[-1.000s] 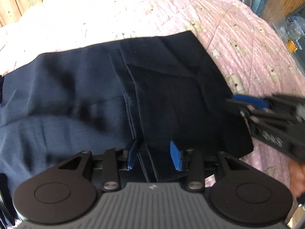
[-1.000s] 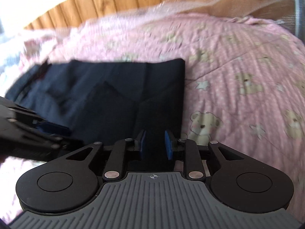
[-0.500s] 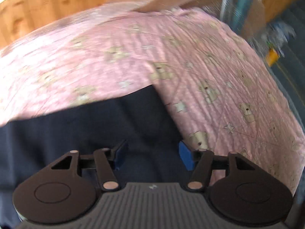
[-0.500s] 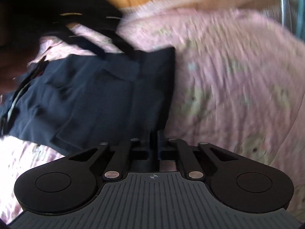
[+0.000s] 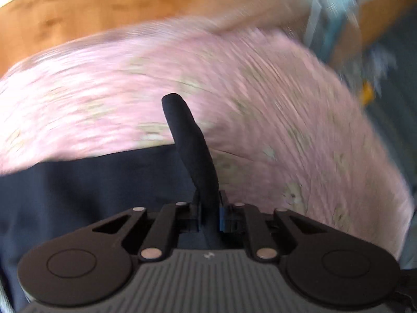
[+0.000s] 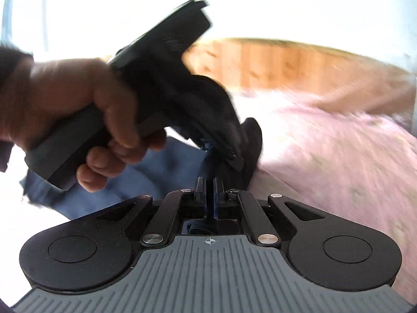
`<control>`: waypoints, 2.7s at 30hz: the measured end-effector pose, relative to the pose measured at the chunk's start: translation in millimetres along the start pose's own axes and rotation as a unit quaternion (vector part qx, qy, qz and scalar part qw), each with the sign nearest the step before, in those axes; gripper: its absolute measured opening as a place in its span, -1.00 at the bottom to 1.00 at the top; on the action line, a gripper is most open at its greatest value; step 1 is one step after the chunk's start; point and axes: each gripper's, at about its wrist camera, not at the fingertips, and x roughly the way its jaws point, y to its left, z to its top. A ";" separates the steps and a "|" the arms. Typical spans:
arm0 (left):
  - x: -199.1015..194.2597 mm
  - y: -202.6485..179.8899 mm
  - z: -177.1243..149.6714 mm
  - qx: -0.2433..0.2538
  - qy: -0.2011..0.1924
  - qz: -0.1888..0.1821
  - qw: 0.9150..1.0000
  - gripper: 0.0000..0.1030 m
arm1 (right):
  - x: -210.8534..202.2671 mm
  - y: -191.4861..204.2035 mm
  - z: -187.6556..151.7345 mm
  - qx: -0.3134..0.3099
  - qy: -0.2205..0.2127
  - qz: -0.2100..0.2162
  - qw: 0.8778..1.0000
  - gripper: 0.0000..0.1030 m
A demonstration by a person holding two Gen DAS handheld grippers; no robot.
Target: Fold clothes
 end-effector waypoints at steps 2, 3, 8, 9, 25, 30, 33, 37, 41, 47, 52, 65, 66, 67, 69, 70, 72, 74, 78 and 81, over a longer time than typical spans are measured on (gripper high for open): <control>-1.3 26.8 -8.9 -0.023 -0.002 0.008 1.000 -0.80 | 8.4 14.2 9.4 0.010 -0.003 0.055 0.998 -0.54; -0.2 39.0 -13.6 -0.032 -0.002 0.013 0.999 -0.80 | 15.2 19.9 10.5 0.016 0.000 0.075 0.997 -0.47; 5.8 99.9 -37.2 -0.080 -0.004 0.037 0.996 -0.80 | 55.8 34.0 -1.2 0.037 0.058 0.080 0.994 -0.47; 7.0 112.0 -42.0 -0.089 -0.004 0.042 0.995 -0.80 | 62.3 34.0 -8.0 0.039 0.074 0.070 0.994 -0.47; 26.3 123.7 -49.9 -0.076 0.018 0.072 0.994 -0.68 | 114.2 40.6 -13.1 -0.006 0.202 0.041 0.978 -0.53; 26.5 120.9 -49.6 -0.080 0.023 0.081 0.993 -0.67 | 127.3 50.7 -27.5 -0.031 0.266 0.065 0.961 -0.51; 26.4 120.9 -49.7 -0.084 0.022 0.081 0.993 -0.67 | 127.2 43.9 0.2 -0.035 0.253 0.065 0.965 -0.53; 25.9 121.7 -50.0 -0.090 0.021 0.080 0.993 -0.66 | 150.9 33.2 41.5 -0.044 0.215 0.047 0.974 -0.52; 25.5 120.5 -50.3 -0.091 0.020 0.083 0.992 -0.66 | 209.9 19.1 54.0 -0.027 0.230 0.020 0.973 -0.52; 8.6 118.5 -53.2 -0.096 0.005 0.082 0.992 -0.65 | 245.9 3.1 52.7 0.014 0.257 0.014 0.966 -0.51; -33.3 112.2 -74.8 -0.113 -0.025 0.060 0.991 -0.69 | 246.4 22.6 88.5 0.024 0.223 0.062 0.973 -0.49; -40.5 110.9 -128.1 -0.145 -0.017 0.102 0.984 -0.52 | 224.6 20.5 76.3 0.059 0.224 0.110 0.967 -0.31; -41.0 115.3 -129.9 -0.151 -0.017 0.102 0.983 -0.47 | 203.3 5.7 73.2 0.074 0.216 0.107 0.968 -0.25; -41.5 119.6 -131.6 -0.158 -0.017 0.101 0.982 -0.39 | 182.5 -6.3 64.3 0.091 0.216 0.104 0.966 -0.22; -44.3 121.7 -124.9 -0.160 -0.017 0.087 0.983 -0.39 | 144.0 -23.7 34.8 0.126 0.232 0.101 0.959 -0.22; -45.8 122.3 -120.8 -0.159 -0.017 0.078 0.984 -0.39 | 128.3 -27.2 17.4 0.140 0.240 0.101 0.955 -0.22; -48.8 123.5 -112.7 -0.159 -0.018 0.062 0.985 -0.50 | 107.0 -24.2 -13.8 0.160 0.250 0.119 0.947 -0.22; -51.8 124.6 -104.5 -0.159 -0.018 0.045 0.986 -0.84 | 94.0 -15.6 -35.0 0.163 0.249 0.133 0.945 -0.22; -57.9 127.0 -88.2 -0.158 -0.018 0.012 0.987 -0.91 | 72.2 2.9 -45.5 0.159 0.232 0.150 0.948 -1.00; -62.4 128.7 -76.0 -0.157 -0.019 -0.013 0.987 -0.91 | 48.9 13.4 -35.7 0.148 0.222 0.184 0.946 -1.00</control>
